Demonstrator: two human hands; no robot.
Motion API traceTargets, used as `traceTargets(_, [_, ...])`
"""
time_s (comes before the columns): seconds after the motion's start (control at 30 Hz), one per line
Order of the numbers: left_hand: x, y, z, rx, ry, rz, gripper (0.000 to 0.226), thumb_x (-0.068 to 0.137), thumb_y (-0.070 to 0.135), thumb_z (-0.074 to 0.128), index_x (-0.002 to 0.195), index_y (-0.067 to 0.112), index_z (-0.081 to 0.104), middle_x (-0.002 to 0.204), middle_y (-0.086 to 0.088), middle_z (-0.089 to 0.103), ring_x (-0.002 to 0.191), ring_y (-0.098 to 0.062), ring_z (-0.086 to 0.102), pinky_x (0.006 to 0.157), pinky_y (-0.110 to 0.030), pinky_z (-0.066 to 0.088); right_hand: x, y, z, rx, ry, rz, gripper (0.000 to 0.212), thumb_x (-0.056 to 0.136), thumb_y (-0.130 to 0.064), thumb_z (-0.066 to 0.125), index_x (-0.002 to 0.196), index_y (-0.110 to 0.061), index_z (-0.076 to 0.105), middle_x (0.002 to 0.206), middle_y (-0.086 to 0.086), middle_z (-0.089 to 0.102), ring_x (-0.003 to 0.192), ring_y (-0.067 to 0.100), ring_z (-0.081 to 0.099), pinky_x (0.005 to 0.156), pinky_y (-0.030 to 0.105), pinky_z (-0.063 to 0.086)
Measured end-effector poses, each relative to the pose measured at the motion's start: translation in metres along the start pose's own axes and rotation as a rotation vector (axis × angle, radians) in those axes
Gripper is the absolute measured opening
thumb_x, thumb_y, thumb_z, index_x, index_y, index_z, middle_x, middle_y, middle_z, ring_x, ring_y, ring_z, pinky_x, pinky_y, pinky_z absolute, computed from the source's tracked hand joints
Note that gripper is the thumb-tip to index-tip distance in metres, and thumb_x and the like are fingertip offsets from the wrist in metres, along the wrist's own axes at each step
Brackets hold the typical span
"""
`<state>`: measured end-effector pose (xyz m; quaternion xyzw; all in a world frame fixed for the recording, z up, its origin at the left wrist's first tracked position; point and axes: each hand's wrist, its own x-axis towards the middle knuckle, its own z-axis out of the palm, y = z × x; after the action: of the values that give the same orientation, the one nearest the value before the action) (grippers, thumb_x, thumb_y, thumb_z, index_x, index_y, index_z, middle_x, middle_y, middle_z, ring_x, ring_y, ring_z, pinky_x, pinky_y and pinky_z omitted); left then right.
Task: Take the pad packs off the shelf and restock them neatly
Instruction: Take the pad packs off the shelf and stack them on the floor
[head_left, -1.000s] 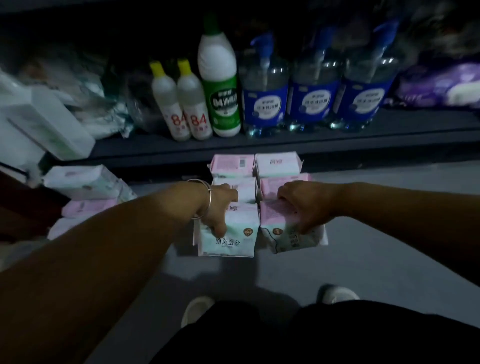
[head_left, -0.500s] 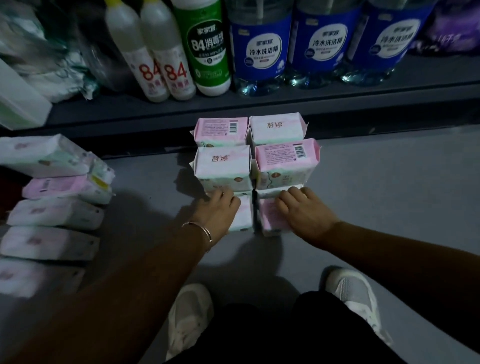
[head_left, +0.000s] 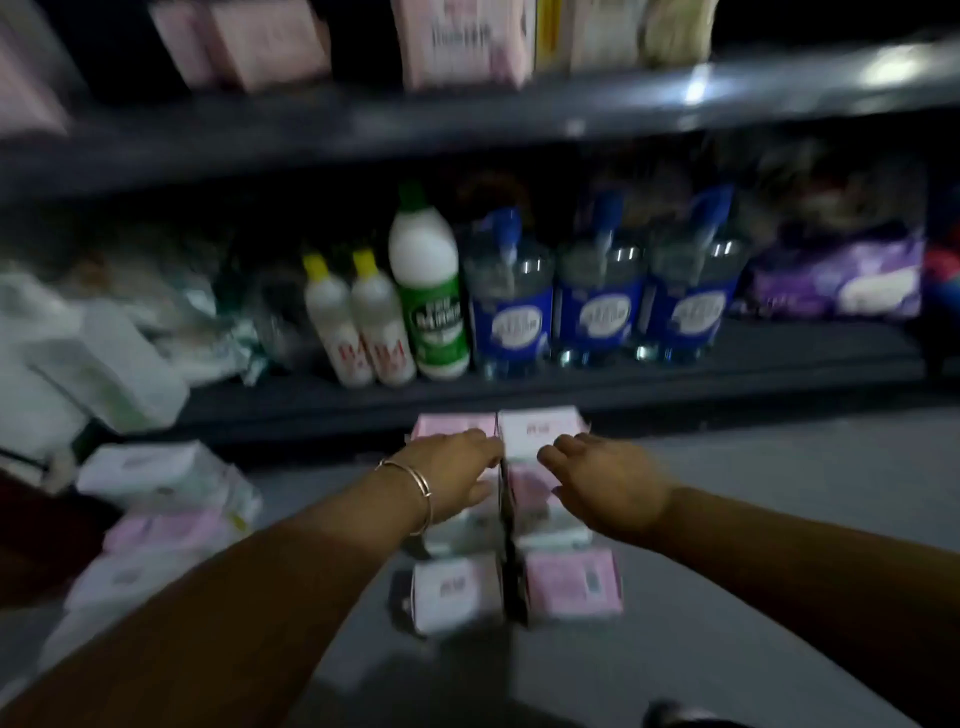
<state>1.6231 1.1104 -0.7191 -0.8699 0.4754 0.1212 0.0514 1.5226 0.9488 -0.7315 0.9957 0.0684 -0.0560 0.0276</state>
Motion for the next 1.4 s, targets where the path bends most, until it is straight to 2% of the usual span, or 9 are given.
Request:
traceTargets(0.3, [-0.013,-0.044,-0.191,-0.072,0.456,0.014,0.023,0.093,0.032,0.052,0.109,0.016,0.053,0.11,-0.004,0.054,0.101,-0.025,0.055,0.085,-0.035,0.044,0.041,0.029,-0.211,-0.008,0.438,0.268,0.026,0.093,-0.024,0.048,0.116,-0.013,0.049,0.118,0.008,0.058,0.106,0.03,0.057,0.074,0.034,0.043])
traceTargets(0.6, [0.015,-0.071,-0.28,-0.062,0.678,0.02,0.035,0.089,0.031,0.059,0.12,0.015,0.049,0.124,-0.001,0.045,0.112,-0.019,0.048,0.087,-0.028,0.039,0.078,0.06,-0.274,0.006,0.511,0.403,0.034,0.089,-0.017,0.054,0.121,-0.009,0.046,0.122,0.012,0.051,0.111,0.032,0.051,0.078,0.036,0.043])
traceTargets(0.7, [0.044,-0.069,-0.297,-0.038,0.688,0.008,0.042,0.089,0.035,0.059,0.125,0.018,0.047,0.129,0.0,0.042,0.119,-0.018,0.042,0.093,-0.027,0.037,0.086,0.089,-0.281,-0.04,0.517,0.413,0.045,0.089,-0.017,0.054,0.131,-0.01,0.042,0.132,0.011,0.044,0.12,0.029,0.043,0.087,0.038,0.043])
traceTargets(0.8, [0.074,-0.065,-0.312,-0.019,0.695,0.01,0.046,0.088,0.038,0.059,0.128,0.02,0.045,0.132,0.0,0.041,0.123,-0.02,0.041,0.102,-0.034,0.037,0.09,0.123,-0.286,-0.103,0.494,0.463,0.053,0.088,-0.031,0.059,0.133,-0.013,0.039,0.133,0.009,0.043,0.124,0.028,0.038,0.095,0.039,0.039])
traceTargets(0.97, [0.118,-0.054,-0.337,0.062,0.646,0.028,0.057,0.087,0.044,0.059,0.135,0.021,0.04,0.137,-0.001,0.038,0.129,-0.018,0.035,0.106,-0.033,0.032,0.097,0.17,-0.297,-0.171,0.494,0.561,0.071,0.081,-0.05,0.062,0.136,-0.014,0.036,0.138,0.007,0.038,0.126,0.03,0.034,0.103,0.046,0.035])
traceTargets(1.1, [0.148,-0.044,-0.356,0.082,0.582,0.012,0.069,0.083,0.047,0.062,0.14,0.02,0.034,0.141,-0.002,0.035,0.131,-0.02,0.033,0.108,-0.036,0.03,0.1,0.195,-0.308,-0.168,0.572,0.517,0.07,0.083,-0.051,0.059,0.138,-0.015,0.035,0.144,0.005,0.033,0.13,0.028,0.029,0.103,0.043,0.031])
traceTargets(1.23, [0.178,-0.031,-0.362,0.083,0.488,0.028,0.086,0.076,0.053,0.067,0.144,0.017,0.028,0.143,-0.004,0.031,0.132,-0.023,0.031,0.109,-0.039,0.03,0.104,0.213,-0.315,-0.201,0.677,0.538,0.064,0.086,-0.054,0.053,0.135,-0.015,0.039,0.136,0.008,0.04,0.124,0.028,0.032,0.1,0.041,0.031])
traceTargets(1.3, [0.191,-0.023,-0.365,0.082,0.436,0.027,0.094,0.073,0.055,0.069,0.146,0.017,0.024,0.147,-0.004,0.029,0.135,-0.023,0.028,0.111,-0.041,0.028,0.107,0.223,-0.316,-0.164,0.708,0.597,0.066,0.085,-0.055,0.053,0.135,-0.015,0.039,0.135,0.009,0.039,0.124,0.029,0.031,0.1,0.043,0.03])
traceTargets(1.4, [0.205,-0.016,-0.37,0.075,0.396,0.019,0.098,0.07,0.058,0.069,0.147,0.019,0.022,0.149,-0.003,0.026,0.138,-0.024,0.026,0.112,-0.042,0.027,0.115,0.24,-0.317,0.093,0.708,0.759,0.078,0.079,-0.062,0.057,0.136,-0.014,0.033,0.138,0.012,0.035,0.127,0.034,0.032,0.102,0.048,0.03])
